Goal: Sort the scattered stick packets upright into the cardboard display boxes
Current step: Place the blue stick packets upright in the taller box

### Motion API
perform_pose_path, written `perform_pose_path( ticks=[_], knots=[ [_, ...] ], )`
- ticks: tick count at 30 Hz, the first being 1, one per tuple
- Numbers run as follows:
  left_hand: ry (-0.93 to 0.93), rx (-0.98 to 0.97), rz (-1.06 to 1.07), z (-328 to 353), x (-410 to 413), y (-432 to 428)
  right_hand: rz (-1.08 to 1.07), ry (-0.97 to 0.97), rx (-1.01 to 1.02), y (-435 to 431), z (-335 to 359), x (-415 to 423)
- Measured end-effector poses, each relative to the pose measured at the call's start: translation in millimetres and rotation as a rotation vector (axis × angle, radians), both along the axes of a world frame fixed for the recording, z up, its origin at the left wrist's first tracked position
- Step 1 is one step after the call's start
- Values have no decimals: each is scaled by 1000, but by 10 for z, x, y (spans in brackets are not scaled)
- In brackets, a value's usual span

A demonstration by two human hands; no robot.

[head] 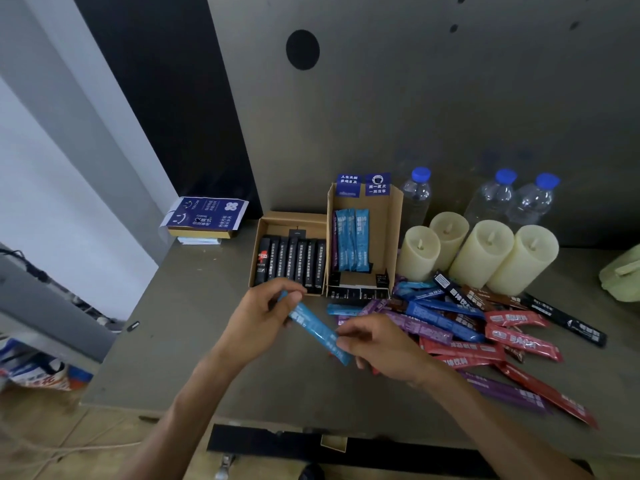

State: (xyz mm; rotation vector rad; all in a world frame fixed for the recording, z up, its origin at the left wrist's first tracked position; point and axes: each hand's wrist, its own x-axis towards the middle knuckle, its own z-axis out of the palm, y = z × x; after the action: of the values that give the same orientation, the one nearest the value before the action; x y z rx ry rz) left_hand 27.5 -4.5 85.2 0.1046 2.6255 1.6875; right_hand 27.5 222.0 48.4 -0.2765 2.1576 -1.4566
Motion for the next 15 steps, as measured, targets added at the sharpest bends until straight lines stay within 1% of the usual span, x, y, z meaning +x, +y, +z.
perform_pose_path(
  ticks=[3, 5, 8, 11, 15],
  knots=[
    [-56, 216, 128, -41, 31, 91, -67, -36, -39, 49, -12, 20],
    [-107, 288, 160, -93, 56, 142, -132, -40, -68, 85, -31, 30],
    [-158, 264, 115, -196, 94, 260, -199, -28, -97, 128, -51, 40],
    [-163, 190, 48, -259, 125, 401, -240, -18, -95, 145, -86, 44],
    [-181, 169, 2, -299, 112, 504, -271, -2, -128, 166, -111, 49]
  ],
)
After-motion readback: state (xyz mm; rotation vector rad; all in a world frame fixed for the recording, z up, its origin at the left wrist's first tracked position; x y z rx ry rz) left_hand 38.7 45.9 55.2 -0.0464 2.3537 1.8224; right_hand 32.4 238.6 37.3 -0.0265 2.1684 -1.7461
